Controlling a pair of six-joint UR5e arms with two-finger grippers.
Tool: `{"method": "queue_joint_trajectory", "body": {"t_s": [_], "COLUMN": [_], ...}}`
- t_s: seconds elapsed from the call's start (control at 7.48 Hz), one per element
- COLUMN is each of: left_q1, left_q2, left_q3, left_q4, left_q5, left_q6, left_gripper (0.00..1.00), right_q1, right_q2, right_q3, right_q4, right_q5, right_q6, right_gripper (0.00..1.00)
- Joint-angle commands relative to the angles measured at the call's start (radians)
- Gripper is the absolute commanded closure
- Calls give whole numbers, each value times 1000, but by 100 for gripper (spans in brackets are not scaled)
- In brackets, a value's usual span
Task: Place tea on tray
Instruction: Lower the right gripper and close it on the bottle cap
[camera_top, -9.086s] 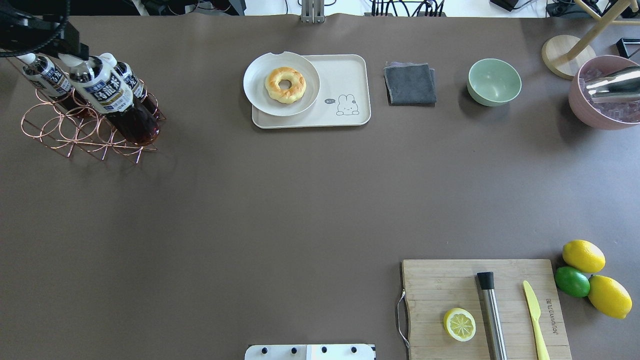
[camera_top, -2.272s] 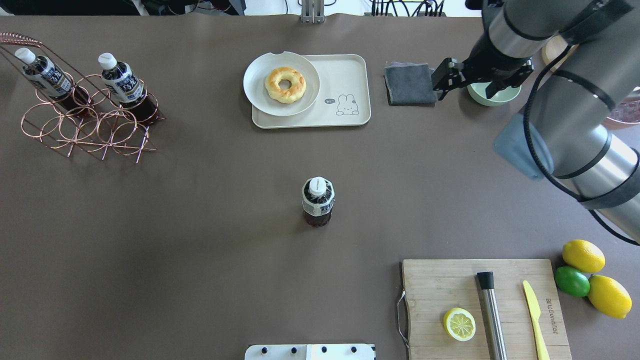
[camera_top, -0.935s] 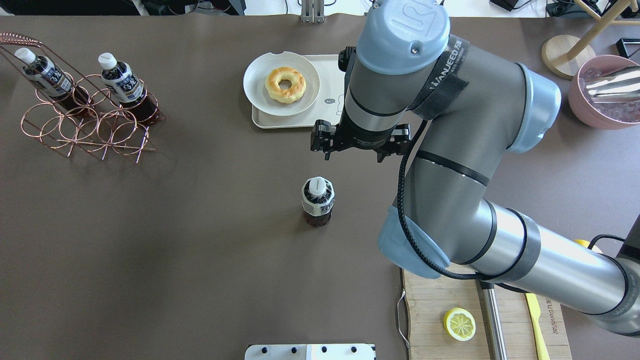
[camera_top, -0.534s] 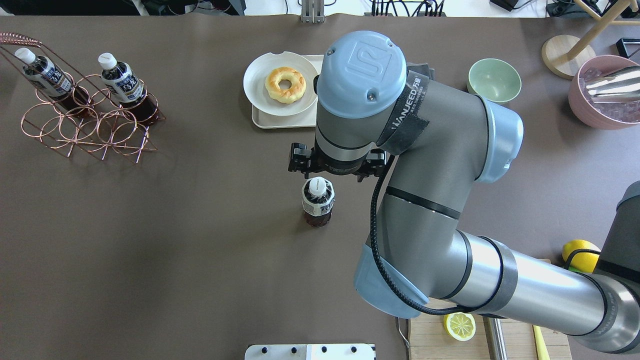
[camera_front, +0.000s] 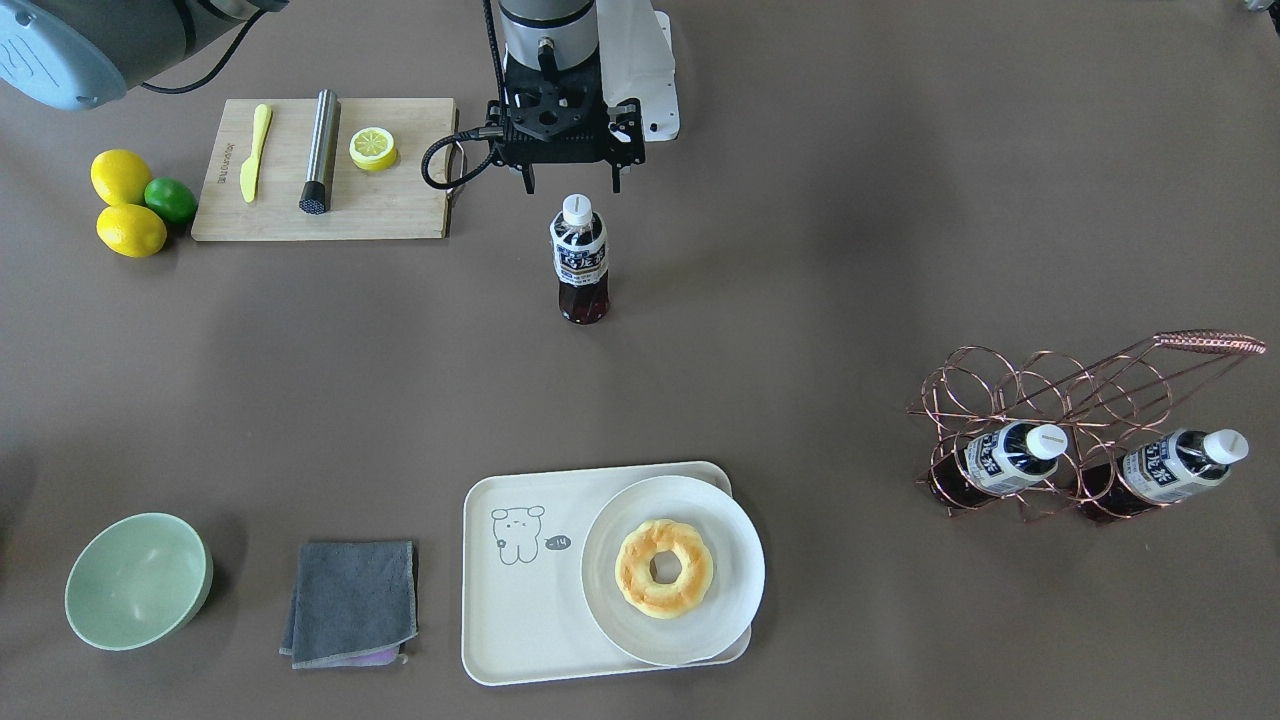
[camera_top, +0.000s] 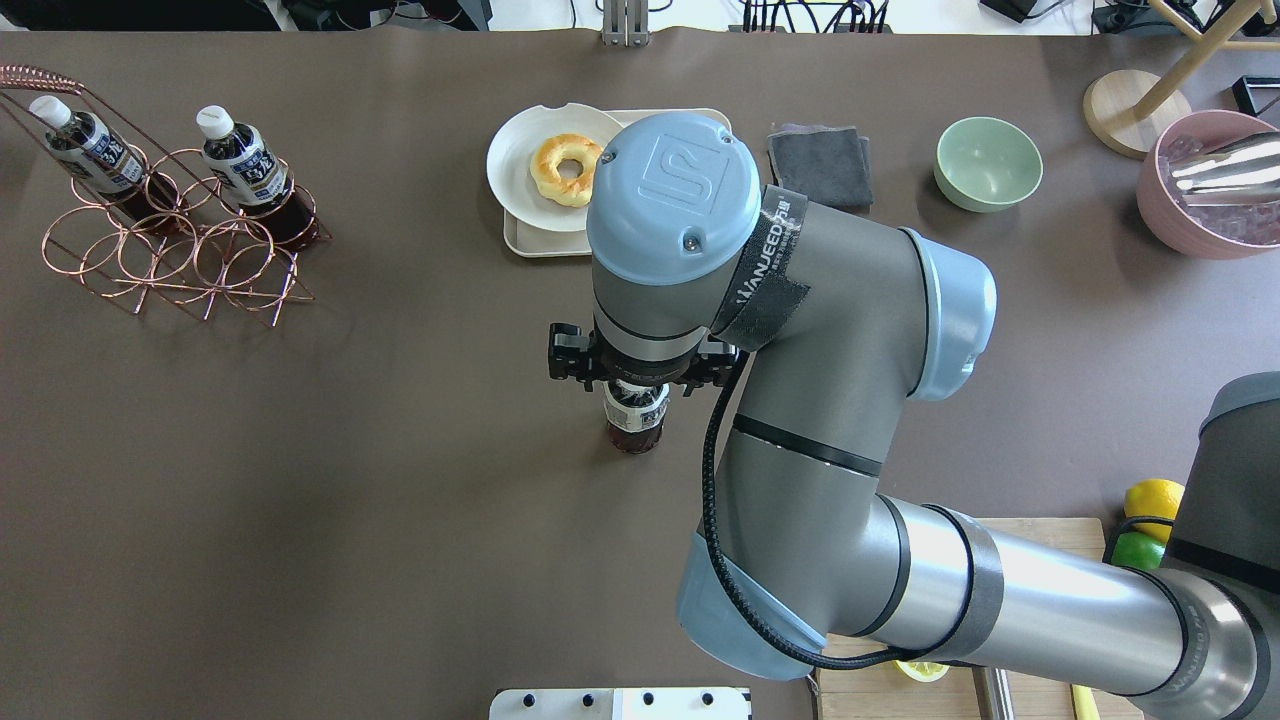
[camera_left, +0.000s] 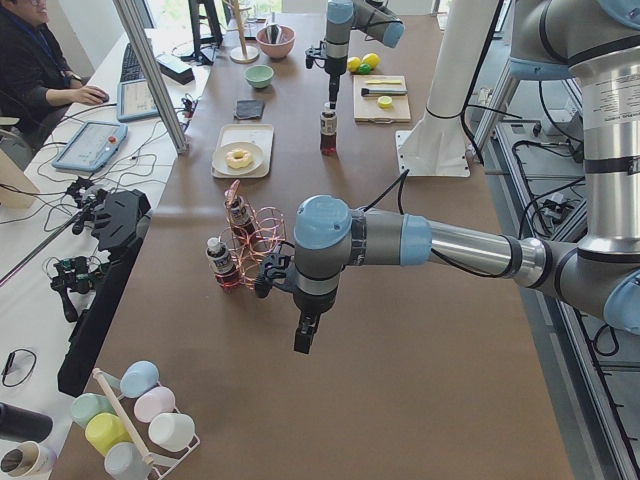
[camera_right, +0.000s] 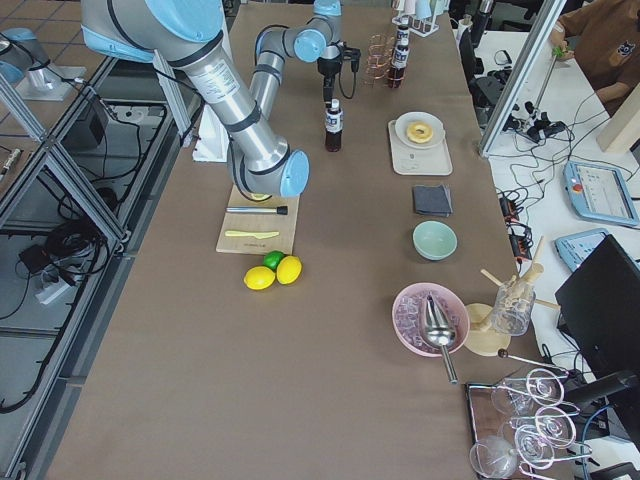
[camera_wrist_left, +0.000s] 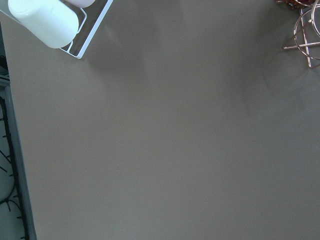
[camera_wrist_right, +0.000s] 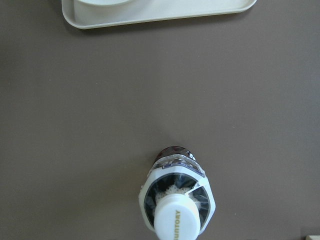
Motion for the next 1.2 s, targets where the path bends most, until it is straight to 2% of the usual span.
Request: {"method": "queue_joint_trajectory", "body": {"t_s": [0.0, 0.67, 1.07], "left_q1": [-1, -1, 0], "left_q2": [-1, -12, -16], "left_q3": [2, 12, 14], "left_q4": [2, 2, 4], "left_q5": [-6, -6, -6], "left_q6": [0, 0, -3], "left_gripper": [2, 2, 2], "right_q1": [-5, -2, -2], "right_q2": [0, 1, 10], "right_q3": [-16, -30, -71], "right_q4": [1, 2, 51], "right_q5": [-4, -36, -62], "right_q6": [-5, -19, -25], "right_gripper": [32, 31, 31]}}
